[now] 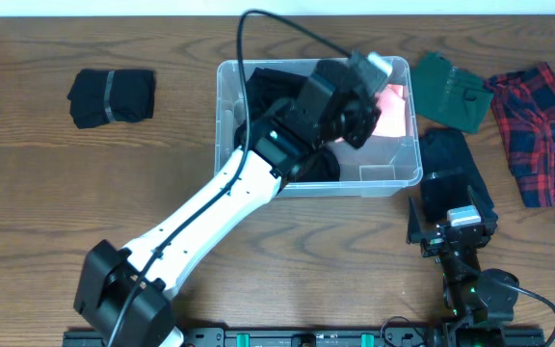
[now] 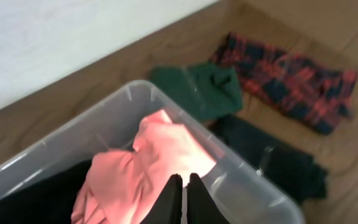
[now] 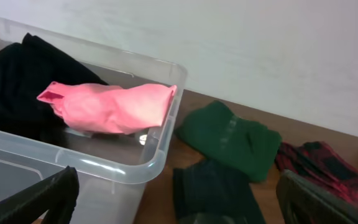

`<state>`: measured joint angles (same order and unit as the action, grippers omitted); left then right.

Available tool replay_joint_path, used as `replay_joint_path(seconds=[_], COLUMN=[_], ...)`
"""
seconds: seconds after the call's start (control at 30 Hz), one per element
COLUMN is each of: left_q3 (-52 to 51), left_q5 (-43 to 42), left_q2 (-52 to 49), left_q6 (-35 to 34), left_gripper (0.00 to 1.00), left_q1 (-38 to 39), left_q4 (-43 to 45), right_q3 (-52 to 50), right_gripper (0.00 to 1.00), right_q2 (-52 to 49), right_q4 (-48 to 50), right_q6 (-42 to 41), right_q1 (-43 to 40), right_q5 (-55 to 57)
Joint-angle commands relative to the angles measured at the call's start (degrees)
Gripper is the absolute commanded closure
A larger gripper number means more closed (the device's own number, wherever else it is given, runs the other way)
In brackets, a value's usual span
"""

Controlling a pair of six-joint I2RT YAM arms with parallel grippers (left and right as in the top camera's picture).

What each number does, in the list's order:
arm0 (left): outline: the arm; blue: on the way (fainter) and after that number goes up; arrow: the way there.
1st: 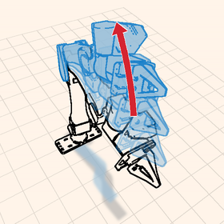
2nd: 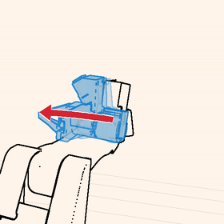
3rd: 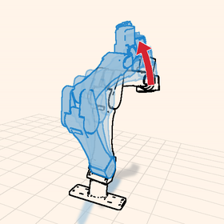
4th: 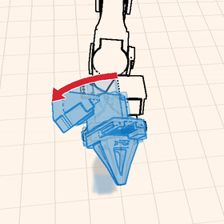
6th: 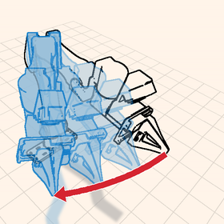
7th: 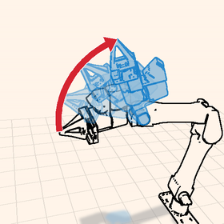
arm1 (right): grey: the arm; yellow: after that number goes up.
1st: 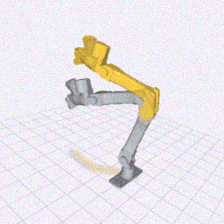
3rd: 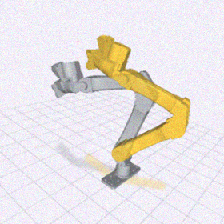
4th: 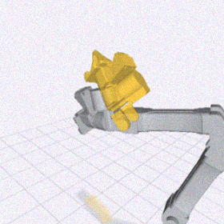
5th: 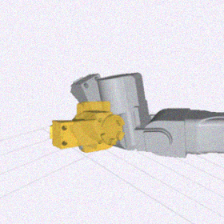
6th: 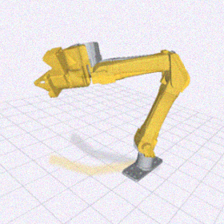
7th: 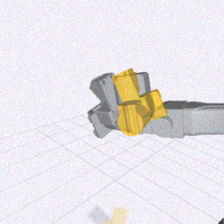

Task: Pack container
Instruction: 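Lower the pink garment into the bin's right side and release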

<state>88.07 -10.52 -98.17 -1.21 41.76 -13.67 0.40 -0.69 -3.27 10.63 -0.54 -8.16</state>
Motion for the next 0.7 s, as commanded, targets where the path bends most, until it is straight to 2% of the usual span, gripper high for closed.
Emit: replay_joint_path(seconds=[0.0, 0.13, 0.37, 0.67], left_q3=[5.6, 8.2, 8.3, 8.3], left_q5=[0.3, 0.2, -0.6, -0.9], left_q2=[-0.4, -1.0, -5.4, -17.9], left_q6=[-5.9, -10.6, -10.7, -10.7], left_gripper=[0.94, 0.94, 0.94, 0.94], left_q1=[-0.7, -2.0, -2.8, -2.9], left_q4=[-2.7, -4.3, -0.7, 7.7], right_q3=[-0.1, -0.1, -0.1, -0.1], right_gripper=[0.01, 0.01, 0.01, 0.01], right_q2=[0.3, 0.3, 0.3, 0.3], right_q4=[-0.2, -0.2, -0.2, -0.2], right_q6=[0.4, 0.4, 0.4, 0.4], right_q1=[-0.7, -0.7, -0.7, -0.7], right_q5=[-0.2, -0.2, -0.2, -0.2])
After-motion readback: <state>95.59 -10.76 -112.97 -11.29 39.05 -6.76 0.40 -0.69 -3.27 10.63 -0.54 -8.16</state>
